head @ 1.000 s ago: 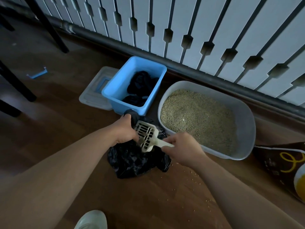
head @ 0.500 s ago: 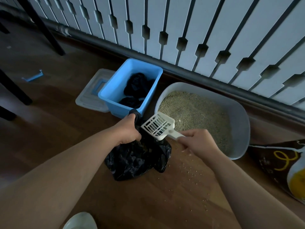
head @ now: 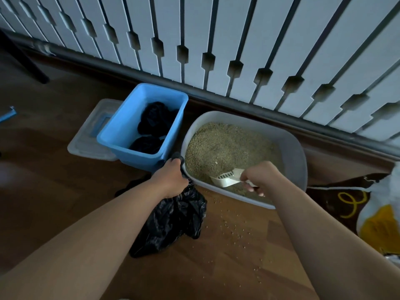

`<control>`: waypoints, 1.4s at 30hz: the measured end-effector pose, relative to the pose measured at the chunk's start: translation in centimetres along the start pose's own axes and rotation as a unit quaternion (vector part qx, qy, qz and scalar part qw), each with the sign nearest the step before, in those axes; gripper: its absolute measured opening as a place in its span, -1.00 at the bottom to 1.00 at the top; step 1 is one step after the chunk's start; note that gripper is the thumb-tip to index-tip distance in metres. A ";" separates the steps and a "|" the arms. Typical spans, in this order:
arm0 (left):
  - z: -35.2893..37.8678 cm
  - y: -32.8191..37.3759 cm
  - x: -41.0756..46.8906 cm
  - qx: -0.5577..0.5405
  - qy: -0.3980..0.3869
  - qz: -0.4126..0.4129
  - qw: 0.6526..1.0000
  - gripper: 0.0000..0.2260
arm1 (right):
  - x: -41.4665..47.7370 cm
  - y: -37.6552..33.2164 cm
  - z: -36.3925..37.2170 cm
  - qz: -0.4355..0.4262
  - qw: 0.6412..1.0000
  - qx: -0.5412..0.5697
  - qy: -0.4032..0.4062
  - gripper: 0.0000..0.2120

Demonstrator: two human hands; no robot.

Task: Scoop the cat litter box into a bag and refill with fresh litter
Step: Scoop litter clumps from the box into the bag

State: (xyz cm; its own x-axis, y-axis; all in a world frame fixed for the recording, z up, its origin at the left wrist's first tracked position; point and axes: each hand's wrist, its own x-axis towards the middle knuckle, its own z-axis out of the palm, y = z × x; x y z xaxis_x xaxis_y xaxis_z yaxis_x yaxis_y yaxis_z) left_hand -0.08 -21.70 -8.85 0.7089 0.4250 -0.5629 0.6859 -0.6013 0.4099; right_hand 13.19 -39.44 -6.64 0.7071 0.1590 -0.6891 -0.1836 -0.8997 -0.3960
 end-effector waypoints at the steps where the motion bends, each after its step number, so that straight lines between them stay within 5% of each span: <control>1: 0.1 0.0 0.4 0.006 0.003 -0.002 1.000 -0.47 | 0.7 -0.2 0.7 -0.006 1.000 0.030 0.004 -0.79; 6: 0.8 0.6 2.7 0.018 0.028 0.000 0.999 -0.58 | 3.9 -0.2 4.7 -0.005 0.983 0.182 0.039 -0.87; 11: 1.9 0.9 4.0 0.023 0.020 0.003 1.000 -0.45 | 5.7 -1.1 6.5 -0.044 0.952 0.292 0.083 -0.83; 20: 2.7 2.1 5.1 0.052 0.018 0.010 0.998 -0.35 | 4.1 2.3 3.9 -0.095 0.943 0.294 0.121 -0.82; 23: 2.8 2.4 5.1 0.054 0.009 0.003 0.999 -0.36 | 3.7 3.4 1.5 -0.114 0.953 0.235 0.154 -0.80; 27: 2.8 2.6 4.8 0.063 -0.013 0.000 0.998 -0.48 | 3.1 3.5 -1.0 -0.158 0.968 0.008 0.197 -0.79; 33: 2.7 2.5 4.7 0.070 -0.018 -0.001 0.997 -0.43 | 2.2 0.9 -1.7 -0.185 0.931 -0.214 0.232 -0.69; 38: 2.9 1.7 5.0 0.051 -0.032 0.002 0.998 -0.42 | 3.2 -1.5 -1.8 -0.212 0.894 -0.320 0.229 -0.53; 42: 3.3 1.9 5.0 0.051 -0.032 -0.005 0.998 -0.44 | 5.4 -3.0 -1.1 -0.227 0.876 -0.378 0.196 -0.58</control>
State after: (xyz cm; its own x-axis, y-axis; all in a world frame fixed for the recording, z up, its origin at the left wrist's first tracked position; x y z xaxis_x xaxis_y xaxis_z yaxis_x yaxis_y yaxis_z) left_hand 4.26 -22.90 -13.24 0.6887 0.3889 -0.6119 0.6699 -0.6642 0.3318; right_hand 18.26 -36.33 -8.50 0.7971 0.5518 -0.2452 0.5776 -0.8152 0.0428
